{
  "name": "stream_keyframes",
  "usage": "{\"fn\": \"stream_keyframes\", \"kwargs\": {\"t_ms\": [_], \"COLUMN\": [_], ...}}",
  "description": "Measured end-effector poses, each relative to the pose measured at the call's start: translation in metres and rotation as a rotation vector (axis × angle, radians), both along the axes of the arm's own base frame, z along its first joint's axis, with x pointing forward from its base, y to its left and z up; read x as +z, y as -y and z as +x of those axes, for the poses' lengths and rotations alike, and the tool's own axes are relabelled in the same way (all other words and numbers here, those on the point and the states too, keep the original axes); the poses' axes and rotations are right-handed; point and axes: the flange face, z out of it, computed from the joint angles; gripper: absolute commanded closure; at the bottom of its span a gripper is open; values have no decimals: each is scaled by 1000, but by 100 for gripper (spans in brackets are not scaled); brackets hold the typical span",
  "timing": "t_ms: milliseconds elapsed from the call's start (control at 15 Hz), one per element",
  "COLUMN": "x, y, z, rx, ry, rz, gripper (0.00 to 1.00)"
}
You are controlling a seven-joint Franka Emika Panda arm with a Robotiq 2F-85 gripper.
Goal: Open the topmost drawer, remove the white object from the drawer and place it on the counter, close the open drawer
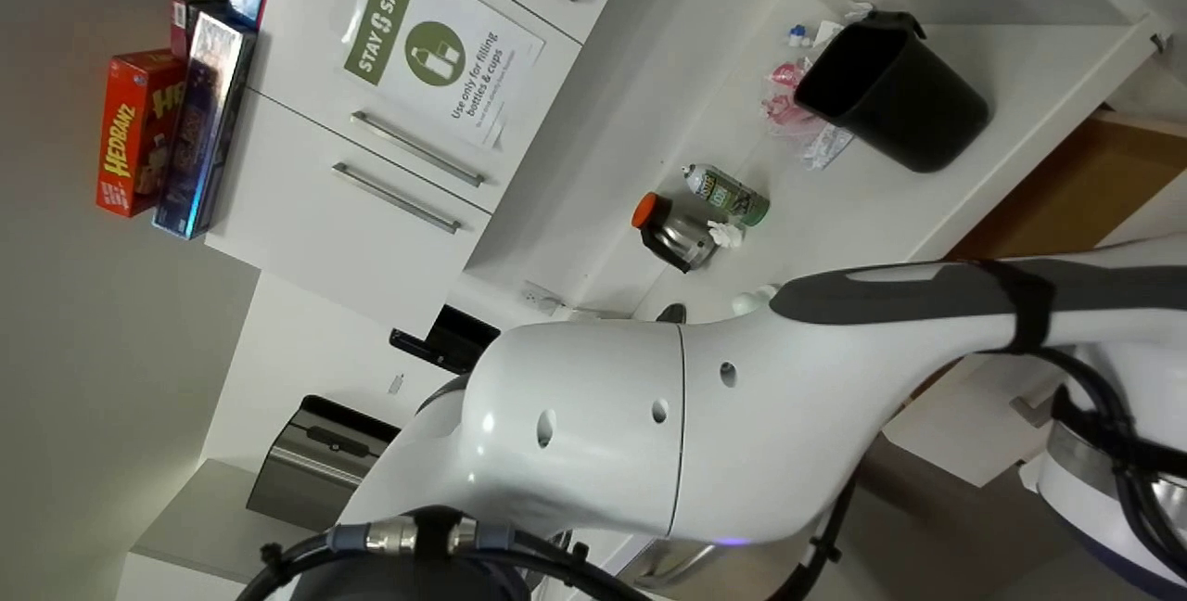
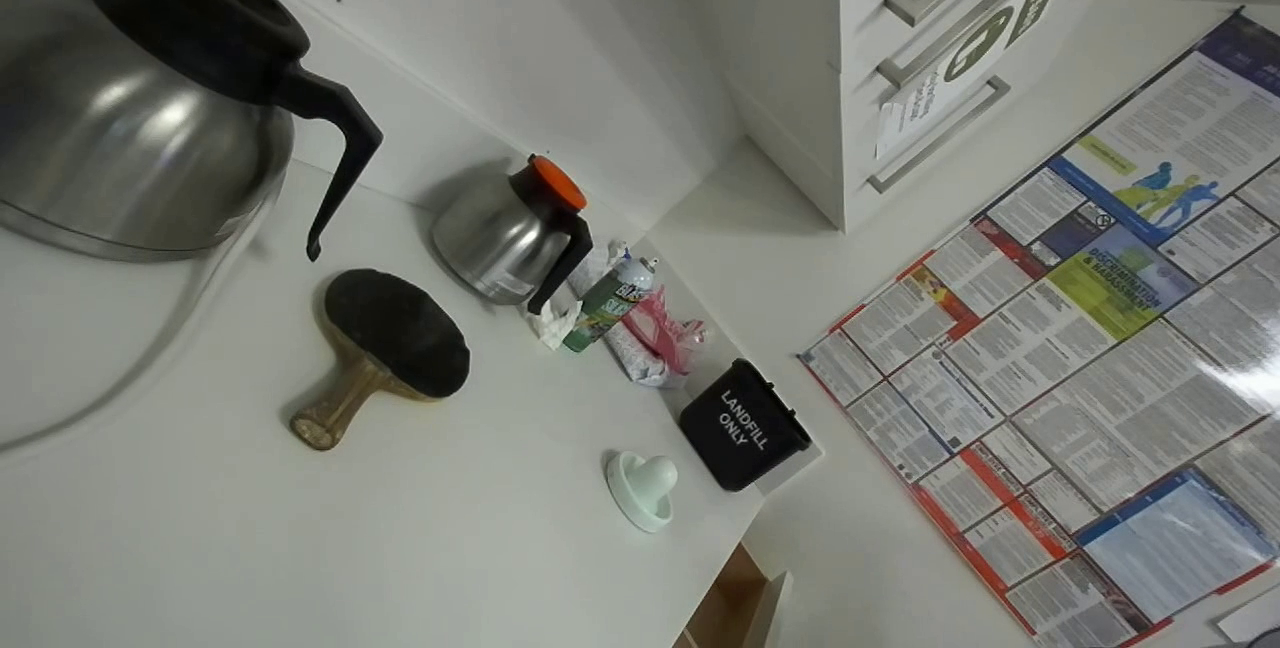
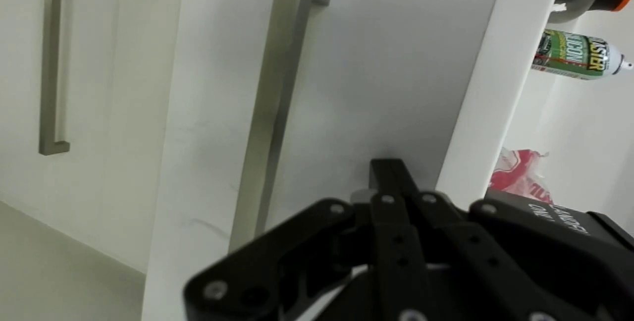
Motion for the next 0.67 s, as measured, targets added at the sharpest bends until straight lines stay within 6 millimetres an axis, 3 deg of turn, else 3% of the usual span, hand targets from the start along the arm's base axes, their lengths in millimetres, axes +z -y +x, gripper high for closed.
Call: {"fn": "stream_keyframes", "kwargs": {"t_ms": [667], "x": [1], "y": [-65], "z": [95], "rx": [72], "ry": [90], "rz": [25], "gripper": [100]}}
